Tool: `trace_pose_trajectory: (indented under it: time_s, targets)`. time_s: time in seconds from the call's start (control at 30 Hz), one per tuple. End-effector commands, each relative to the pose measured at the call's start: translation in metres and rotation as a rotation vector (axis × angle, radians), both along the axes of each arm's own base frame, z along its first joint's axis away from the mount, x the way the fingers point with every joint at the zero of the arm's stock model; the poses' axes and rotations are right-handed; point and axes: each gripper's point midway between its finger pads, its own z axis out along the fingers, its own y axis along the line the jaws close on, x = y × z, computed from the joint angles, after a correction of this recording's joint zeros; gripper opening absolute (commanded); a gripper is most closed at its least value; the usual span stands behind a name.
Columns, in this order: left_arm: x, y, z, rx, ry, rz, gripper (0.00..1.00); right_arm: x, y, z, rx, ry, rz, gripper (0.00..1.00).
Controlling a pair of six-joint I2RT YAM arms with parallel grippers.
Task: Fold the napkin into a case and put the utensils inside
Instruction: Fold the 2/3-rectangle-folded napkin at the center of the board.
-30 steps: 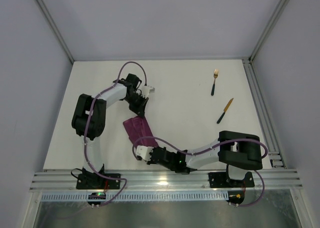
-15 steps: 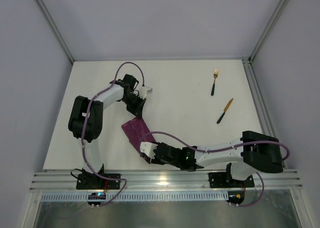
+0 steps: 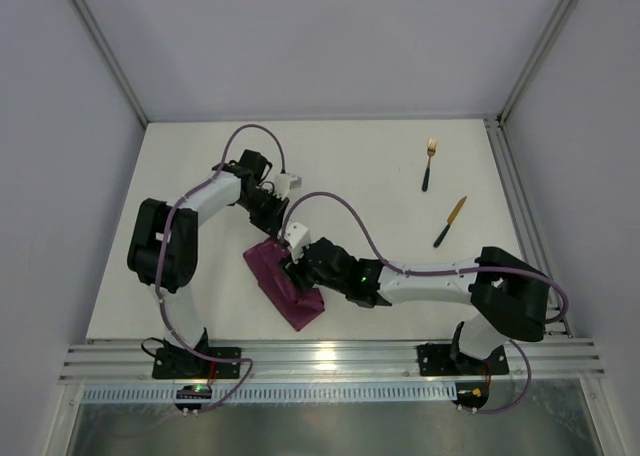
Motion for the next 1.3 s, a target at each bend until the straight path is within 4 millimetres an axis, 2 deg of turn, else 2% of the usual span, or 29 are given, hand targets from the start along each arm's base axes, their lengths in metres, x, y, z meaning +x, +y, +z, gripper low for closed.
trace_pose_trajectory:
  time_s: [0.0,0.07,0.1,0.13,0.2,0.5,0.6,0.63,0.77,0.83,0.97,1.03,1.07,1.17,1.27]
  targets:
    - [-0.001,-0.002,0.019,-0.050,-0.044,-0.019,0.06,0.029,0.023,0.020,0.127,0.003,-0.157,0.54]
    - [-0.002,-0.002,0.018,-0.054,-0.036,-0.019,0.07,0.045,0.026,0.021,0.163,0.042,-0.212,0.53]
    - [-0.002,-0.002,0.018,-0.057,-0.034,-0.017,0.07,0.050,0.029,0.011,0.157,0.058,-0.225,0.53]
    - [-0.003,-0.002,0.018,-0.059,-0.032,-0.018,0.07,0.054,0.034,0.012,0.164,0.059,-0.231,0.53]
    - [-0.003,-0.002,0.018,-0.063,-0.031,-0.017,0.07,0.058,0.037,-0.001,0.134,0.059,-0.242,0.53]
    - [-0.005,-0.001,0.014,-0.070,-0.013,-0.012,0.07,0.074,0.045,-0.027,0.094,0.054,-0.306,0.48]
    - [-0.005,0.000,0.013,-0.068,-0.013,-0.013,0.07,0.075,0.046,-0.033,0.089,0.061,-0.317,0.39]
    - [-0.005,-0.001,0.013,-0.071,-0.012,-0.014,0.08,0.075,0.049,-0.032,0.092,0.062,-0.316,0.33]
    - [-0.005,0.000,0.012,-0.069,-0.009,-0.013,0.08,0.077,0.049,-0.038,0.084,0.071,-0.329,0.19]
    - [-0.005,0.001,0.011,-0.068,-0.005,-0.013,0.09,0.077,0.048,-0.039,0.084,0.073,-0.333,0.15]
    - [-0.004,0.002,0.011,-0.068,-0.008,-0.009,0.13,0.076,0.048,-0.038,0.086,0.076,-0.335,0.13]
    - [-0.003,0.003,0.010,-0.073,-0.004,-0.004,0.16,0.077,0.048,-0.039,0.086,0.078,-0.336,0.09]
    - [-0.002,0.003,0.012,-0.084,-0.002,-0.005,0.21,0.077,0.048,-0.040,0.086,0.081,-0.337,0.07]
    - [0.000,0.005,0.019,-0.107,0.001,0.005,0.29,0.077,0.049,-0.044,0.081,0.087,-0.342,0.04]
    - [0.006,0.010,0.035,-0.136,-0.017,0.013,0.36,0.076,0.048,-0.051,0.073,0.097,-0.345,0.04]
